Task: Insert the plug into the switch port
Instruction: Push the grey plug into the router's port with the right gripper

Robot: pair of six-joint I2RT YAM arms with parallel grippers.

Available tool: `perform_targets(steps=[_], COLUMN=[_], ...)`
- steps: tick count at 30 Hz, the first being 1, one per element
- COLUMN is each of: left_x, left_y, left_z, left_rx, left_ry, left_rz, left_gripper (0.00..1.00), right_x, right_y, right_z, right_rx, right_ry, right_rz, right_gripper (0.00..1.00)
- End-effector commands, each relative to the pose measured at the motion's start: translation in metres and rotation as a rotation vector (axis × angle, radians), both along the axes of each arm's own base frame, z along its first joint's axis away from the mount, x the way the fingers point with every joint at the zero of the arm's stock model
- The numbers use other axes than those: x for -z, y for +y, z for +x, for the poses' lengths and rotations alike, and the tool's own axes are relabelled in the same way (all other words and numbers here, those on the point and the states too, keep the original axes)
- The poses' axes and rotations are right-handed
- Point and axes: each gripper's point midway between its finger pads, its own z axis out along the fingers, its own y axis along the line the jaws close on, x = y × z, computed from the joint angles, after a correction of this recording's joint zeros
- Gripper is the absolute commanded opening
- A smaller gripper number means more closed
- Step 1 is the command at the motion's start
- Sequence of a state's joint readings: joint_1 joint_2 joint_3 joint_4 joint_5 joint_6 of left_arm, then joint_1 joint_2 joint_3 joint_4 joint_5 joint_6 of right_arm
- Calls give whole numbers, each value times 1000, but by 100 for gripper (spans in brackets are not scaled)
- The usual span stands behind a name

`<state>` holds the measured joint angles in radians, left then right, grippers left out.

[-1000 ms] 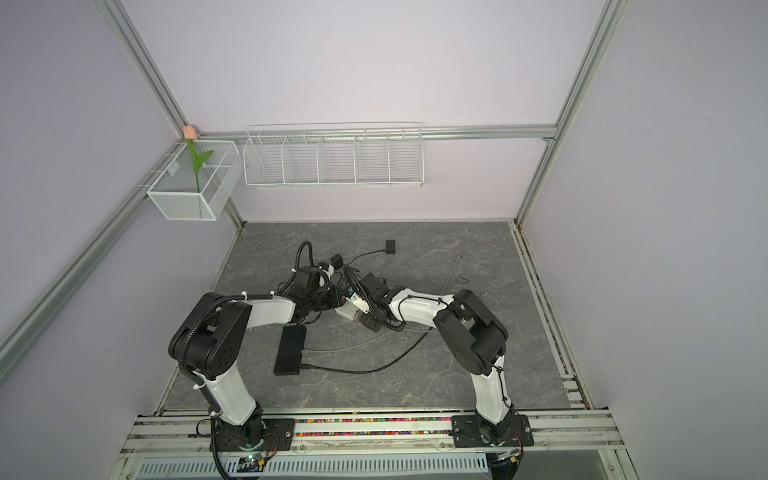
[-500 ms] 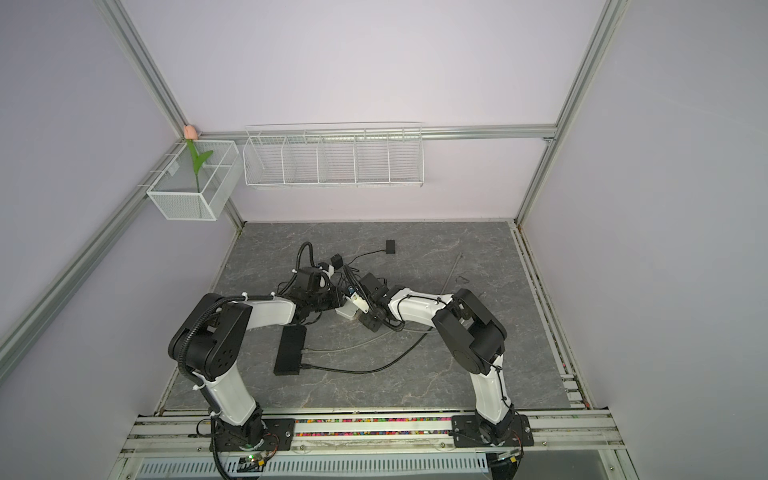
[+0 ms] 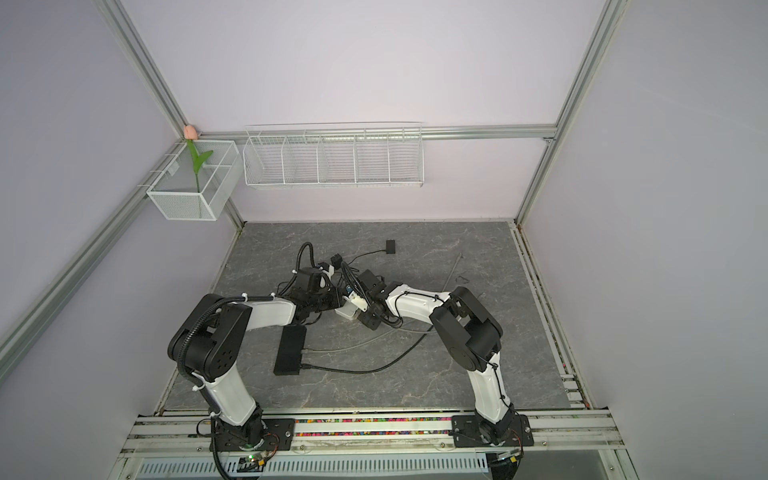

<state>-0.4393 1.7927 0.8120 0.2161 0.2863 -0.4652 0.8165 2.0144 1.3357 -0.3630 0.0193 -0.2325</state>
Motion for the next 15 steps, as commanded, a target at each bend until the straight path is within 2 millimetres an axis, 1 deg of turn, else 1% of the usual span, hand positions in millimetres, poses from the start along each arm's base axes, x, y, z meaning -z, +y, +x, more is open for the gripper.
perform_targets(steps=[1, 9, 15], left_x=[43, 43, 49], left_y=[-30, -38, -44], left_z=[-86, -95, -108], left_rx=[224, 264, 286], left_ry=[277, 285, 295], left_rz=[-24, -28, -17], left_gripper=[30, 29, 29], right_x=[-80, -95, -118], right_y=[89, 106, 115], right_z=[41, 51, 58], right_rx=[-120, -134, -119], right_ry=[-236, -249, -280], right_rz=[379, 451, 535], right_gripper=[6, 7, 7])
